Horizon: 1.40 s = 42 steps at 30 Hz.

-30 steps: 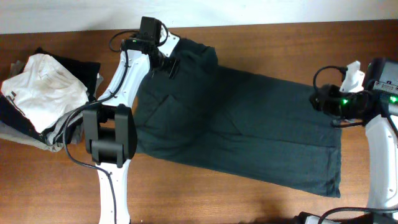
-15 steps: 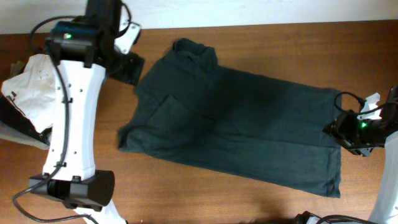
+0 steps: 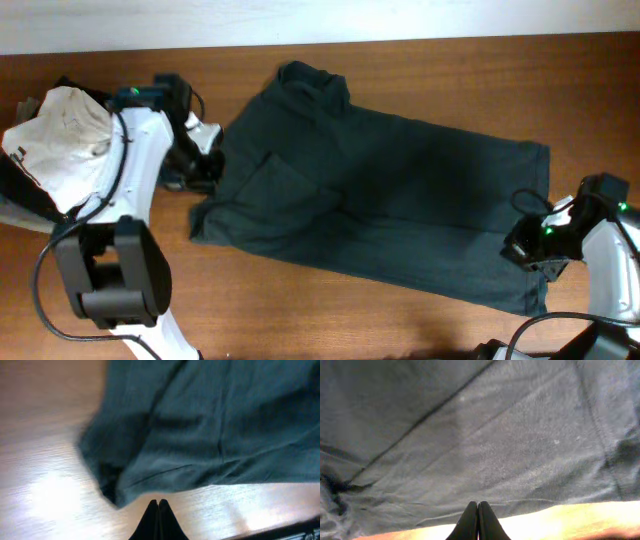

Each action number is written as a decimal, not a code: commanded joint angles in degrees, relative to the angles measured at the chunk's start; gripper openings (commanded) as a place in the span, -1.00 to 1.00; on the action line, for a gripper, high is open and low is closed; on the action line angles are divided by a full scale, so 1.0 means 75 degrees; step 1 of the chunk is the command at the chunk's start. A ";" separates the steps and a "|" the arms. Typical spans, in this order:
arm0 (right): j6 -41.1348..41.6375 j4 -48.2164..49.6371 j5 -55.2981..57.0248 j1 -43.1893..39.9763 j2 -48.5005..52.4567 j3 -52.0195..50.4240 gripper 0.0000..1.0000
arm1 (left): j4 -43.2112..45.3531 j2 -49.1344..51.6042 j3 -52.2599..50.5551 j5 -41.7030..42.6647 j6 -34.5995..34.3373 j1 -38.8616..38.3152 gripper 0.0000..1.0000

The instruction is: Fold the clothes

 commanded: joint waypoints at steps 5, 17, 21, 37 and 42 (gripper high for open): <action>0.0737 0.0510 0.0169 -0.0035 0.0015 -0.0525 -0.91 | 0.2116 0.0023 -0.2372 0.0385 -0.0012 0.0006 -0.99; 0.1189 0.1003 0.0772 -0.0035 0.0262 -0.1419 -0.81 | 0.1390 0.0035 -0.3005 -0.1139 -0.2361 0.1005 -1.00; 0.1186 0.0976 0.0909 -0.0035 0.0262 -0.1419 -0.81 | 0.0924 0.0035 -0.3005 -0.1137 -0.2352 0.1682 -0.99; 0.1985 0.2509 0.1142 -0.0035 0.0790 -0.2678 -0.92 | 0.1070 -0.0455 -0.2127 0.0219 -0.0790 0.1772 -0.83; 0.2279 0.1795 0.1693 -0.0545 0.0863 -0.2594 -0.92 | 0.1037 -0.0874 -0.1865 0.0268 -0.0746 0.1757 -0.74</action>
